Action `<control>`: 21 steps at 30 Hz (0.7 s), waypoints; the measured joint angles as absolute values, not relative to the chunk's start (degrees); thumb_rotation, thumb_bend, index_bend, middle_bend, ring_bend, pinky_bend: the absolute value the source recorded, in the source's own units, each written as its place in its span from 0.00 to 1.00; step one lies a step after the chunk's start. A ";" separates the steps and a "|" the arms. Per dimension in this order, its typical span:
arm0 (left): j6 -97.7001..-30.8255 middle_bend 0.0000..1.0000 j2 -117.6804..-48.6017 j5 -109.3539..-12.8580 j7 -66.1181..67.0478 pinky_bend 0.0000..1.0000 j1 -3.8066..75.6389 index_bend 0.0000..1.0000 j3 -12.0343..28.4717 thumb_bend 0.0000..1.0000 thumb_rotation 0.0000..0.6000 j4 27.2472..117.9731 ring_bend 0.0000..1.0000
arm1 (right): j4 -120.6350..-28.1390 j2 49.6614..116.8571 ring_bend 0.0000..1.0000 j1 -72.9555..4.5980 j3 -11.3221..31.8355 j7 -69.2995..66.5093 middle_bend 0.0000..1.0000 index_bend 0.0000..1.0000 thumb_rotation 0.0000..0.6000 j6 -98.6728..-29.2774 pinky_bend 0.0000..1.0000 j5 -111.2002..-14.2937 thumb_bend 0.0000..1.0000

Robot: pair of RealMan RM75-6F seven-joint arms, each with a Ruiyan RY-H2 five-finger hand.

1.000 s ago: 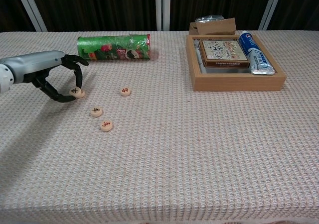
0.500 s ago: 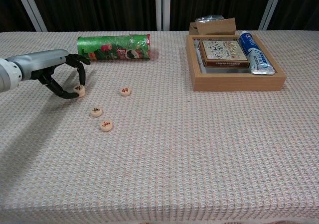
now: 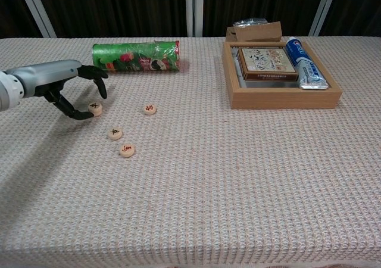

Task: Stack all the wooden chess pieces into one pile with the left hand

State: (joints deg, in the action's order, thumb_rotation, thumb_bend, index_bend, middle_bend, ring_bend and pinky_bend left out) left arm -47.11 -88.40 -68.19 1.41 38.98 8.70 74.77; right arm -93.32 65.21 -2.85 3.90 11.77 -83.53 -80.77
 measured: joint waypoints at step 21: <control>-53.88 0.07 -85.24 -77.15 9.60 0.01 37.00 0.37 3.09 0.27 1.00 86.82 0.00 | -93.47 65.19 0.00 -2.64 3.56 11.66 0.00 0.00 1.00 -84.01 0.00 -81.38 0.15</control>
